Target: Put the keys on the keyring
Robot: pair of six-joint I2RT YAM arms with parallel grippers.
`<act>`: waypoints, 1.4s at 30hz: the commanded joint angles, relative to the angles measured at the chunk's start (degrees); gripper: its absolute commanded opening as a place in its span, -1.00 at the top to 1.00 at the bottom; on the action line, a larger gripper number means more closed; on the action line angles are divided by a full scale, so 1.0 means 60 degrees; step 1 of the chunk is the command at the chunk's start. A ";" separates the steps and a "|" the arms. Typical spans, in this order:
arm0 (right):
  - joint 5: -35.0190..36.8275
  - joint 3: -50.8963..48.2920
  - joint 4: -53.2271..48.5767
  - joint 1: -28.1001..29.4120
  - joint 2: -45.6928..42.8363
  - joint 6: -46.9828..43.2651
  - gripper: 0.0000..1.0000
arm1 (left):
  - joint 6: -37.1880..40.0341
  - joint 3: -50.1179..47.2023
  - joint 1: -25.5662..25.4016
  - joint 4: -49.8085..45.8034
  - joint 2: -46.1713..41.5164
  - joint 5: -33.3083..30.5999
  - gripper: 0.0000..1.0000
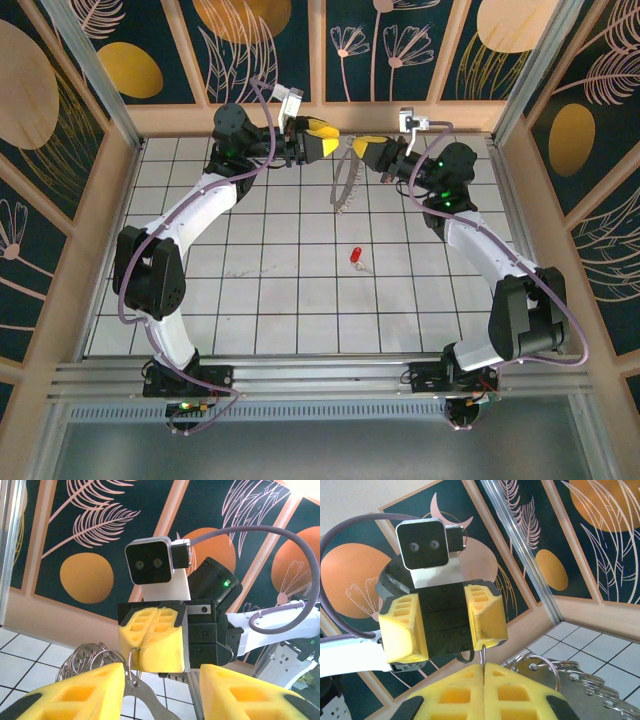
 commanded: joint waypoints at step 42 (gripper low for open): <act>0.0191 0.0549 0.0725 0.0569 0.0102 0.0086 1.00 | -0.0211 -0.0232 -0.0173 0.0558 0.0196 0.0560 0.46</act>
